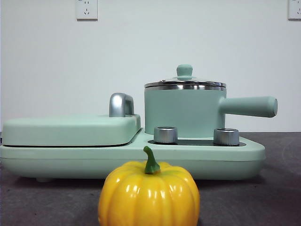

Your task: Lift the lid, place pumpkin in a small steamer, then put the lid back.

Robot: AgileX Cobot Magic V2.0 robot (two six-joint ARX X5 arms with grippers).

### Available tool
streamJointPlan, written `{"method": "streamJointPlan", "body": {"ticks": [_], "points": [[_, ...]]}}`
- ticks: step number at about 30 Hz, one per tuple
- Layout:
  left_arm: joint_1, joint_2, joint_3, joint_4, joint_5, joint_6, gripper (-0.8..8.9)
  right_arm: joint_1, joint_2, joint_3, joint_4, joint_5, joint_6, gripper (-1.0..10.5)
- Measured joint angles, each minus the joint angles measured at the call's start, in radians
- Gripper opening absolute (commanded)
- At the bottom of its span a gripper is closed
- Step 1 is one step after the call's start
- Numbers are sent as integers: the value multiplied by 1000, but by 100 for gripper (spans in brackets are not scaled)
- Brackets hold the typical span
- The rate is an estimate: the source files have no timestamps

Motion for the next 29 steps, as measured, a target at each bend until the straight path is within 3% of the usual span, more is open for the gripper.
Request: {"method": "streamJointPlan", "body": {"ticks": [7,14,18,21,29], "points": [[-22,26,25,-55,143,-216,9,1,1,24,3,-184,194,10],[-77,145,195,-87,229,-281,9,19,55,248,-79,-251,325,10],[-109,270,353,-129,266,-276,9,29,151,407,-191,-329,340,10],[-132,377,459,-151,296,-225,9,34,235,523,-279,-402,329,10],[-198,655,746,-222,455,-66,8,35,447,785,-492,-573,178,11]]}}
